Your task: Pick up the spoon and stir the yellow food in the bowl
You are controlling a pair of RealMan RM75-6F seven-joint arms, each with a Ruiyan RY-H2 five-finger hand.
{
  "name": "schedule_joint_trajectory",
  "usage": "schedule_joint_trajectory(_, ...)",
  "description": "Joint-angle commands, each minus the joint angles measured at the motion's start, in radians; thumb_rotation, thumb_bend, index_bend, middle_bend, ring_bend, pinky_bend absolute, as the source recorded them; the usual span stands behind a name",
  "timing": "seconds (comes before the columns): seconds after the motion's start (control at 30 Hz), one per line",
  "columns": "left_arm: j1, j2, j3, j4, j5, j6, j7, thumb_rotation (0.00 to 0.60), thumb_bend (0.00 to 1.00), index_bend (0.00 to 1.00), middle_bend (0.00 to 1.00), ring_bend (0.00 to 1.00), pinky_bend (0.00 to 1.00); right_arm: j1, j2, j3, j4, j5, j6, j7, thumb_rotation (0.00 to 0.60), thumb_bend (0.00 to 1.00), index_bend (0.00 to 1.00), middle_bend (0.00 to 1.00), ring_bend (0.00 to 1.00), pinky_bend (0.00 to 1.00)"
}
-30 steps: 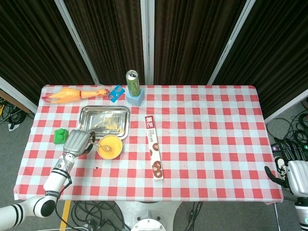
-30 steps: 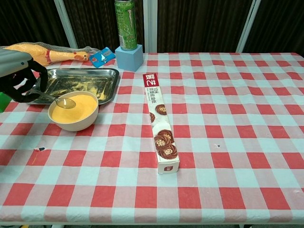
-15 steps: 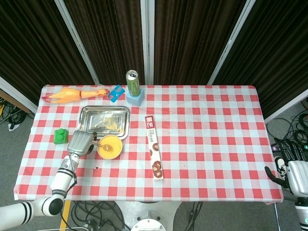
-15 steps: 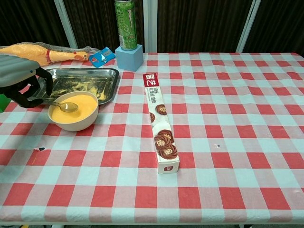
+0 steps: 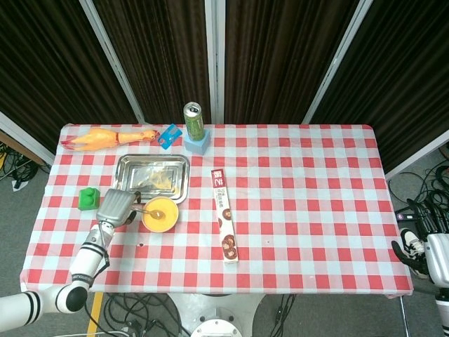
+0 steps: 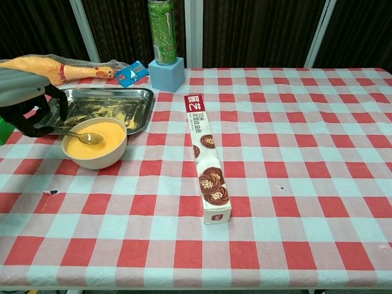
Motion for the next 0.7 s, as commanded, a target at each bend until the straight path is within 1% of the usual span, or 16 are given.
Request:
schedule_joint_trajectory(0.03, -0.016, -0.005, 0.003, 0.019, -0.022, -0.027, -0.016, 0.600, 0.38, 0.50, 0.86, 0.86, 0.98, 0.000, -0.001, -0.002, 0.000, 0.001, -0.003, 0.001, 0.600, 0.25, 0.00, 0.13, 0.00, 0.00)
schedule_joint_trajectory(0.3, -0.028, -0.020, 0.012, 0.052, -0.028, -0.027, -0.045, 0.600, 0.38, 0.54, 0.87, 0.87, 0.98, -0.004, -0.005, -0.003, 0.004, 0.002, -0.002, 0.005, 0.600, 0.25, 0.00, 0.13, 0.00, 0.00)
schedule_joint_trajectory(0.7, -0.035, -0.031, 0.023, 0.078, -0.029, -0.023, -0.075, 0.600, 0.38, 0.57, 0.87, 0.87, 0.98, -0.008, -0.005, -0.004, 0.006, 0.005, -0.002, 0.008, 0.600, 0.25, 0.00, 0.13, 0.00, 0.00)
